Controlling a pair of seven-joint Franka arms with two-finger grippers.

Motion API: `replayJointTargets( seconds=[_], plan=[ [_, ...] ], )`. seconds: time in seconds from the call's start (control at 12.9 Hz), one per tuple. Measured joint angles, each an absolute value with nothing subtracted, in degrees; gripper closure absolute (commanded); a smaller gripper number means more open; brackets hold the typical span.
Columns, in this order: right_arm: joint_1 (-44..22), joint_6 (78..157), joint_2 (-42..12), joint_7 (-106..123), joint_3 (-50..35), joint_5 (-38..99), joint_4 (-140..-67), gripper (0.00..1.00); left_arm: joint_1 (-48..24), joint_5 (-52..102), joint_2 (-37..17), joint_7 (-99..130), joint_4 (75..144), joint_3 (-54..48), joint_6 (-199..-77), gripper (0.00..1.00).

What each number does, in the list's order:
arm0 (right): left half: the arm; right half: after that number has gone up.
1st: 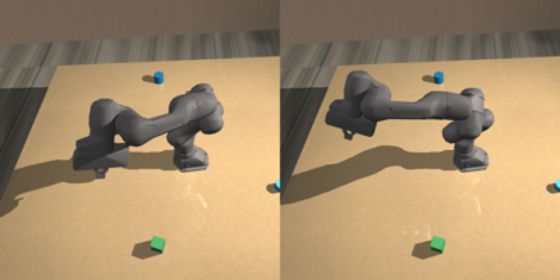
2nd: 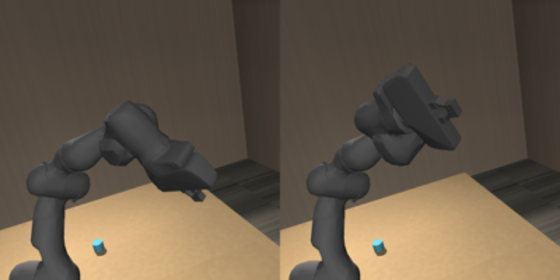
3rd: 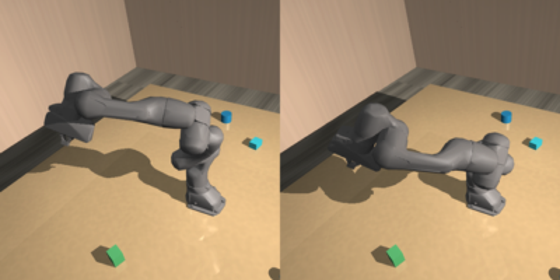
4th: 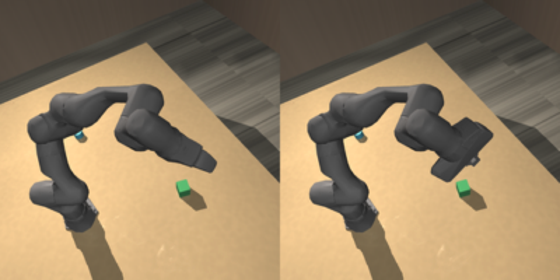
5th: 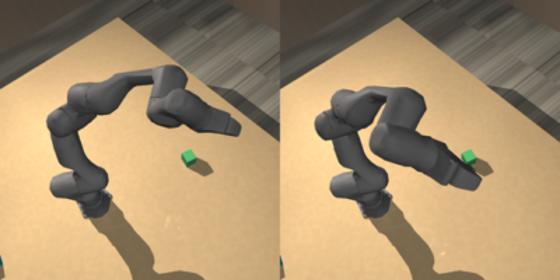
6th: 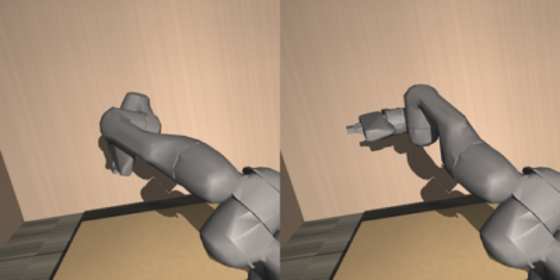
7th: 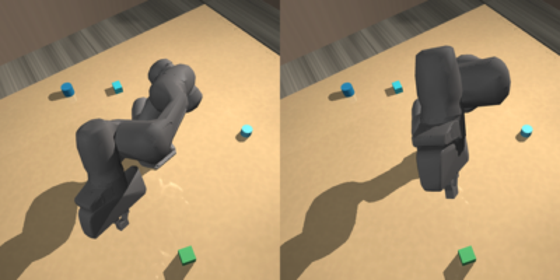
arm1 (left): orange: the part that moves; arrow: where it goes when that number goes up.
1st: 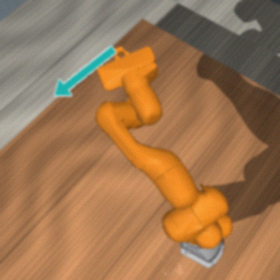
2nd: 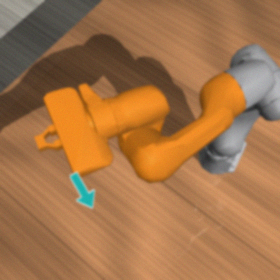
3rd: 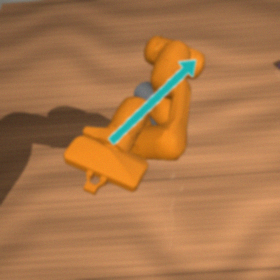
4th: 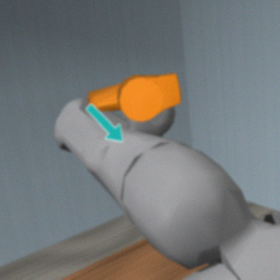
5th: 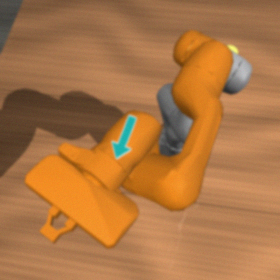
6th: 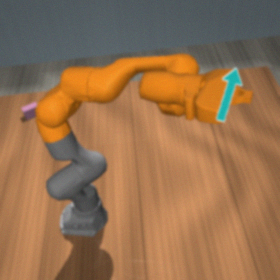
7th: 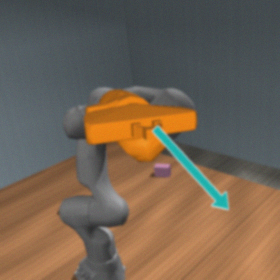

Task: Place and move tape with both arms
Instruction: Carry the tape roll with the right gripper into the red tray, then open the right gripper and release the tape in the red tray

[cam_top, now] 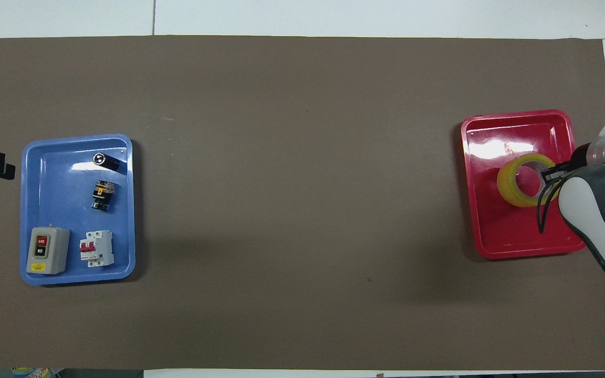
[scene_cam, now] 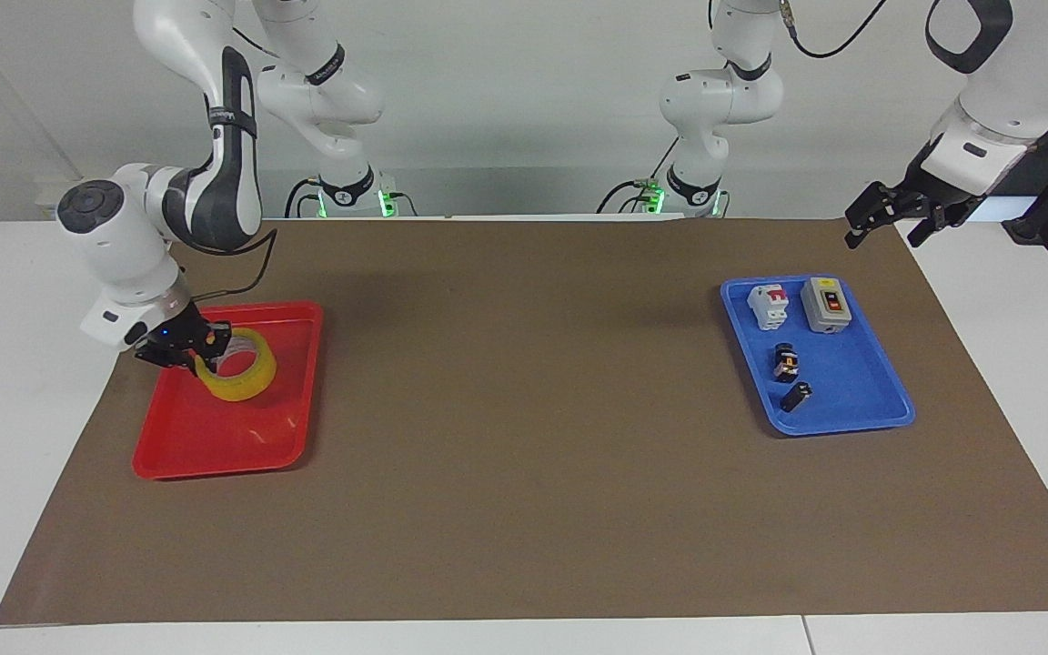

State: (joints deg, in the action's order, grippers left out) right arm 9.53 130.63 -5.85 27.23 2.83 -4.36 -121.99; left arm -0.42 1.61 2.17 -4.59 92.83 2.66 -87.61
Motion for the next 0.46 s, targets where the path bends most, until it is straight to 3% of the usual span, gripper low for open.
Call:
replayJointTargets(
  seconds=[0.46],
  plan=[
    [11.25, 137.44, -5.4, 27.23, 2.81, -4.36, -128.11, 1.0, -0.42, 1.61, 2.17, -4.58, 92.83, 2.65, -87.61, 0.0]
  ],
)
